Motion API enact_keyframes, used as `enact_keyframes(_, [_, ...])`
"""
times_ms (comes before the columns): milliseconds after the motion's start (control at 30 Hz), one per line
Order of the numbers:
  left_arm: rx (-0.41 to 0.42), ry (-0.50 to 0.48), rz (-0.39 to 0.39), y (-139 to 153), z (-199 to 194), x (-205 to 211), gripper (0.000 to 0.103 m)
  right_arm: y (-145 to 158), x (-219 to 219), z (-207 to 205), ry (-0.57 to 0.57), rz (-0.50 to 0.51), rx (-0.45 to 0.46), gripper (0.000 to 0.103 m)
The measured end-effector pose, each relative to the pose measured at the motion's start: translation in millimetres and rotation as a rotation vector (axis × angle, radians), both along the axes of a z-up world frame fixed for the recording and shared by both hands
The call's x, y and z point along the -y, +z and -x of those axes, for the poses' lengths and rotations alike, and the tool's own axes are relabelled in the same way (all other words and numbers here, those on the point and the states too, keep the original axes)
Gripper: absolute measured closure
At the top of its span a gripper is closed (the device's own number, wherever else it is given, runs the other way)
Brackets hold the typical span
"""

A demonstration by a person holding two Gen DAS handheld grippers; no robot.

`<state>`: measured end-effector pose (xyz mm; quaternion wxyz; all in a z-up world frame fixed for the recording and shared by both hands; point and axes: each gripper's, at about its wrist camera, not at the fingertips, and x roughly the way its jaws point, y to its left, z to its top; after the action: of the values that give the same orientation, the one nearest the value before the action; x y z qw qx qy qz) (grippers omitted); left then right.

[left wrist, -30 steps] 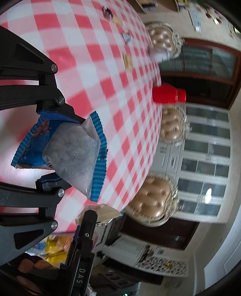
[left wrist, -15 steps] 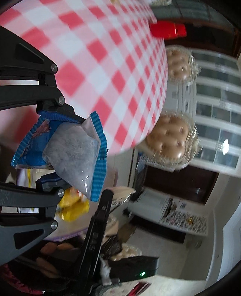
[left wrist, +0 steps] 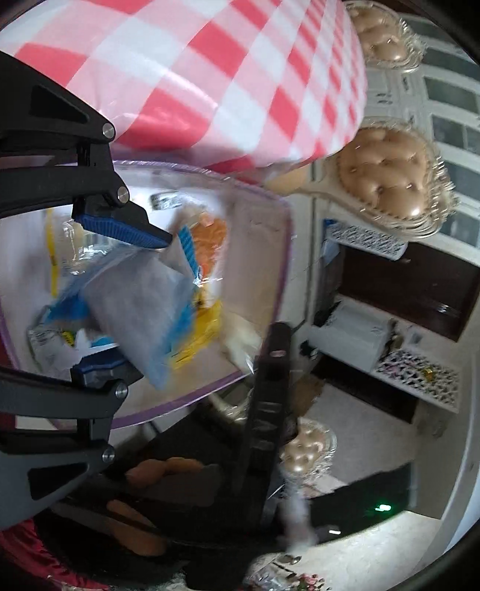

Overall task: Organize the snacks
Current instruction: 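Open both tools to drop the packets into the white box, then move both open tools back over the snacks on the table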

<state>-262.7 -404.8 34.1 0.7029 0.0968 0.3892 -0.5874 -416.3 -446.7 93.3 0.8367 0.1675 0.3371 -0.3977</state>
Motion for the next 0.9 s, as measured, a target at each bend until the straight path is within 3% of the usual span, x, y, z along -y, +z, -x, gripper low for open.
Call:
enact_keyframes(67, [0.034, 0.01, 0.021, 3.9, -4.1, -12.6, 0.049, 3.1, -4.7, -0.5, 0.002, -0.005, 0.025, 0.026])
enact_keyframes(133, [0.096, 0.052, 0.046, 13.4, -15.8, -35.3, 0.04, 6.9, -14.9, -7.6, 0.022, 0.003, 0.05, 0.025])
enact_keyframes(233, [0.199, 0.177, 0.078, 28.3, -44.4, -82.0, 0.029, 9.7, -39.7, -28.6, 0.084, -0.01, 0.102, 0.025])
enact_keyframes(300, [0.22, 0.263, 0.091, 35.1, -67.2, -113.5, 0.022, 6.5, -61.5, -53.9, 0.17, -0.035, 0.122, 0.024])
enact_keyframes(600, [0.298, 0.862, 0.053, 58.3, -232.1, -314.0, 0.02, -23.0, -182.6, -209.2, 0.611, -0.16, 0.104, 0.023])
enact_keyframes(767, [0.249, 1.311, 0.112, 56.1, -313.6, -470.4, 0.02, -42.3, -237.3, -314.5, 0.809, -0.18, 0.048, 0.022])
enact_keyframes(900, [0.047, 1.569, 0.273, 27.1, -334.5, -581.7, 0.02, -59.5, -265.8, -395.1, 0.893, -0.161, -0.01, 0.022])
